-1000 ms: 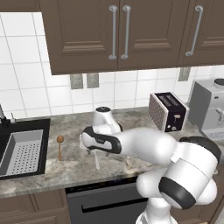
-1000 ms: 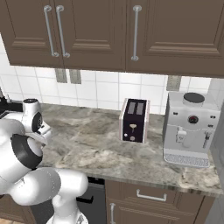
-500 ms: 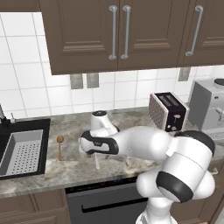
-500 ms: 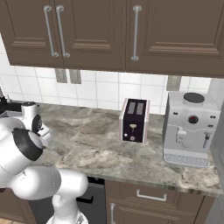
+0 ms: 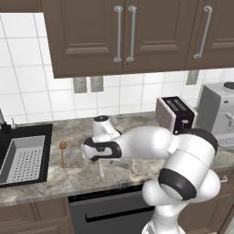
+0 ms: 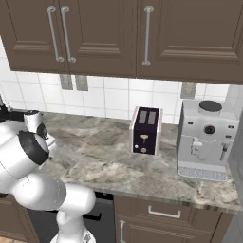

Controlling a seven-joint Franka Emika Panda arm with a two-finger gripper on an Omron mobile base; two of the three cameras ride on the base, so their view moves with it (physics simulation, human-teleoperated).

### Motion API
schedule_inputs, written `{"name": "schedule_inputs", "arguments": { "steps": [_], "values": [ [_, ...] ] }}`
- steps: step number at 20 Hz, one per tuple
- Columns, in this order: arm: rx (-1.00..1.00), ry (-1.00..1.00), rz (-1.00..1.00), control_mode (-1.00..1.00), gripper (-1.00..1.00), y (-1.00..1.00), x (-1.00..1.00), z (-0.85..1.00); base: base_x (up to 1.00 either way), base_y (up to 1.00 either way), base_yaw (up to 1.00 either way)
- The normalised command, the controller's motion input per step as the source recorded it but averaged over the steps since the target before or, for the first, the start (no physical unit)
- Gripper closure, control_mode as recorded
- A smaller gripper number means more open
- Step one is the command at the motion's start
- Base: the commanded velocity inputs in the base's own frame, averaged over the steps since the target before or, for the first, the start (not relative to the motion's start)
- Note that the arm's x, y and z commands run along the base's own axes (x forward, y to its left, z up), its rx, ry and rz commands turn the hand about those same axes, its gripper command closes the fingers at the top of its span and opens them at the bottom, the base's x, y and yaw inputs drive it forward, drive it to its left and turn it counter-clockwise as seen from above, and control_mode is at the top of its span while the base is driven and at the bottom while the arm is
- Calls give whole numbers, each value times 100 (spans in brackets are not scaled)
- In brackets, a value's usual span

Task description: Take the fork and place it on the left side of the plate. Then take the spoon and place it on the right side of the plate. Make sure they're directly next to the plate.

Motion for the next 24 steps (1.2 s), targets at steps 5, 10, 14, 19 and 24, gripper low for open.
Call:
{"name": "schedule_inputs", "arguments": {
  "steps": [5, 10, 14, 19, 24],
  "values": [
    [-2, 0, 0, -100, -100, 0, 43, -3, 0, 0, 0],
    [-2, 0, 0, -100, -100, 1, 33, -19, 0, 0, 0],
    [-2, 0, 0, -100, -100, 3, 30, -26, 0, 0, 0],
    [0, 0, 0, -100, -100, 16, 10, -17, 0, 0, 0],
    [0, 0, 0, -100, -100, 15, 0, -3, 0, 0, 0]
  ]
}}
